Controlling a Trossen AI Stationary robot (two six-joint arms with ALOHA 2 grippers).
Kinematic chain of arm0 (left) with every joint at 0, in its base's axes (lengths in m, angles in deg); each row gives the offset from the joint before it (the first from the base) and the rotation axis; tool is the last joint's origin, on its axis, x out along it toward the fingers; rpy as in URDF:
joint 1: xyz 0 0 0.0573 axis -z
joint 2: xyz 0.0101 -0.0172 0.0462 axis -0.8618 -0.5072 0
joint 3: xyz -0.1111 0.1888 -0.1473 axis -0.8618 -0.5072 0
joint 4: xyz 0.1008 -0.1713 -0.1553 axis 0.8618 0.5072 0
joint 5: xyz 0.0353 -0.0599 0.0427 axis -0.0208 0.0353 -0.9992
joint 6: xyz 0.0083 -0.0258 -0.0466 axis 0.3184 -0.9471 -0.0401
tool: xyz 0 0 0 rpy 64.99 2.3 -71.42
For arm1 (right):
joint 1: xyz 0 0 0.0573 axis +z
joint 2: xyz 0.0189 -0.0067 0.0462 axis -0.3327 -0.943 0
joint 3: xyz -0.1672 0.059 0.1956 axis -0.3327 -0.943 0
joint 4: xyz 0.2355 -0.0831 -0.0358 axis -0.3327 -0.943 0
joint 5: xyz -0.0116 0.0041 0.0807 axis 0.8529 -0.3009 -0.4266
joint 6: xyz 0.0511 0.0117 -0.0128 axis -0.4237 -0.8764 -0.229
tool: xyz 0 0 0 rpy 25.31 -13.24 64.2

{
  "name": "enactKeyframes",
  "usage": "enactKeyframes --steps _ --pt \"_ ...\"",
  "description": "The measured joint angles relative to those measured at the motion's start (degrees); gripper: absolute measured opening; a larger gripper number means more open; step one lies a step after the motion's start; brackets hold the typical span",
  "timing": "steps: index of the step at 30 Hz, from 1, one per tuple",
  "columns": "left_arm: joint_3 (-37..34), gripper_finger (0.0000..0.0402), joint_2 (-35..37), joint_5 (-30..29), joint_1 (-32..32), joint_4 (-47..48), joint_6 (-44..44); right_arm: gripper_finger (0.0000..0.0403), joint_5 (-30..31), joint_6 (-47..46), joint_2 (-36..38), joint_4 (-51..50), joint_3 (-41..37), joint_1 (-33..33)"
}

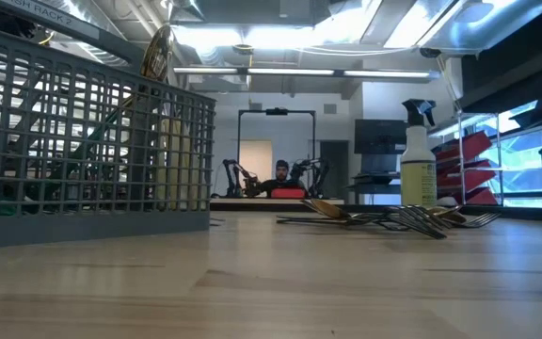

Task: Sort silverware
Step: Put the fork into the silverware tray

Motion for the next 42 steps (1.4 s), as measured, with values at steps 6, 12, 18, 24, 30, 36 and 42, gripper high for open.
enactKeyframes --steps 6,12,18,24,30,36,42 --pt "0.00 0.0074 0.04 0.00 0.26 -0.07 0.07 0.0237 0.00 -0.07 -0.01 0.00 0.00 0.00" --pt "0.00 0.0074 1.15 -0.02 0.30 4.54 -3.96 0.0237 -0.01 -0.30 -0.01 0.00 0.00 0.00" --pt "0.00 0.0074 1.70 0.02 0.29 10.41 -8.49 0.0237 -0.02 -0.33 -0.01 0.00 0.00 0.00" --pt "0.00 0.0074 1.73 4.26 0.28 11.86 -8.55 0.0237 -0.02 -0.33 -0.05 -0.02 0.00 0.00" --pt "0.00 0.0074 1.73 6.42 0.32 11.78 -9.69 0.0237 -0.02 -0.33 -0.05 -0.02 0.00 0.00" --pt "0.00 0.0076 1.73 5.17 0.30 11.78 -8.57 0.0237 -0.05 -1.18 -0.05 -0.04 0.00 0.00" --pt "0.00 0.0105 1.73 2.69 0.28 11.67 -8.04 0.0237 -0.11 -1.20 -0.05 -0.06 0.00 0.00"
